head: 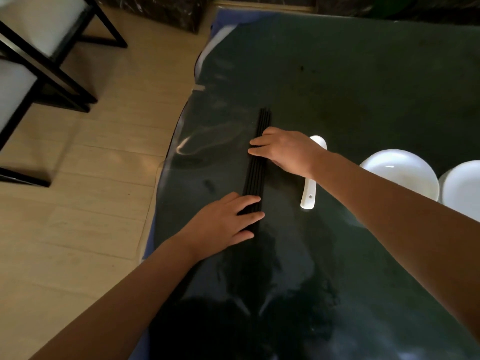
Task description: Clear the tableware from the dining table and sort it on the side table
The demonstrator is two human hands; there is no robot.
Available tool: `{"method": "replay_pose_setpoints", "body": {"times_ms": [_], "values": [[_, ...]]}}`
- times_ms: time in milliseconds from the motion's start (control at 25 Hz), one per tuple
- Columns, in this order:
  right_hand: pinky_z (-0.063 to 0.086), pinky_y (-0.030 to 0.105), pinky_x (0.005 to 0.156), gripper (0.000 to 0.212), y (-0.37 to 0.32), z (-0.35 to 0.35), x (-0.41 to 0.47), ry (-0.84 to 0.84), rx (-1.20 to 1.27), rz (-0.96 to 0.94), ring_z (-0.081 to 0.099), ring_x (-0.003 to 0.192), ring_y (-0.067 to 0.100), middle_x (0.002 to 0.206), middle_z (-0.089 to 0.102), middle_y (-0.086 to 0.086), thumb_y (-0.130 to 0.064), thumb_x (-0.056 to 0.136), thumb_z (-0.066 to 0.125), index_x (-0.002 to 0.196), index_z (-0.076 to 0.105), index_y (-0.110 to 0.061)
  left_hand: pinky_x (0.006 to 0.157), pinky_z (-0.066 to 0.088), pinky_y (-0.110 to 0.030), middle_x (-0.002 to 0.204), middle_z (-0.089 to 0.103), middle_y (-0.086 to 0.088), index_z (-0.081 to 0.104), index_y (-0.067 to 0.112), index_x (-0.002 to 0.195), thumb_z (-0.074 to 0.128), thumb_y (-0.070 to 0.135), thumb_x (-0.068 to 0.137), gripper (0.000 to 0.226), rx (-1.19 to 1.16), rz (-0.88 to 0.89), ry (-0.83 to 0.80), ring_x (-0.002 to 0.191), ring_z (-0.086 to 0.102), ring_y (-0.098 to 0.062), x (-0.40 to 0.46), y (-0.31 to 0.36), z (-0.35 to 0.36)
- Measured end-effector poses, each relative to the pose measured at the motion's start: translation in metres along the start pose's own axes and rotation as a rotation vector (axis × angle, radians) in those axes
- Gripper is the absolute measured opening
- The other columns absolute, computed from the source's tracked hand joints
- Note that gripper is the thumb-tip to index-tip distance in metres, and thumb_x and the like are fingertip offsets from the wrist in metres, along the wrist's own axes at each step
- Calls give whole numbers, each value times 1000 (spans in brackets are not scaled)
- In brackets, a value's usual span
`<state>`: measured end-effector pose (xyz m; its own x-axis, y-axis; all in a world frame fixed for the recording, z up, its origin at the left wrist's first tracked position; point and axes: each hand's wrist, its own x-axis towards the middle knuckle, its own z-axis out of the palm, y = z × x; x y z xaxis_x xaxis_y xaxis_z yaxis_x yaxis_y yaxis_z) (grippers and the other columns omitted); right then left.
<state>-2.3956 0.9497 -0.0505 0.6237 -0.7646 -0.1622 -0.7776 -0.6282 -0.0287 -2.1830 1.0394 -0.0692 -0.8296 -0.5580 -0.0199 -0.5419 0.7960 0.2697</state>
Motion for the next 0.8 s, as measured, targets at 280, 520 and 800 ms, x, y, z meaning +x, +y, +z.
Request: {"method": "replay_pose_setpoints", "body": {"times_ms": [280,520,800], "values": [[49,41,88,47,14,0,6,-8,-25,23,40,122,26,143,45,1,0,91,45,134,45,-18,86,49,-33,144,41,-9,46,17,134,54,39,88,51,-35,46,-99,112,49,-20,15,-15,-3],[50,38,82,46,12,1,5,13,-54,29,41,122,25,142,46,-1,-3,92,46,134,45,-20,74,53,-31,135,51,-11,52,13,128,63,35,83,51,62,158,-122,101,57,-20,19,-17,-10],[49,40,86,44,3,-9,-17,64,-46,161,46,118,27,134,52,6,-9,90,47,134,45,-16,89,49,-36,143,41,-9,38,17,138,45,42,90,55,95,55,-144,116,51,-22,15,-5,-23]]}}
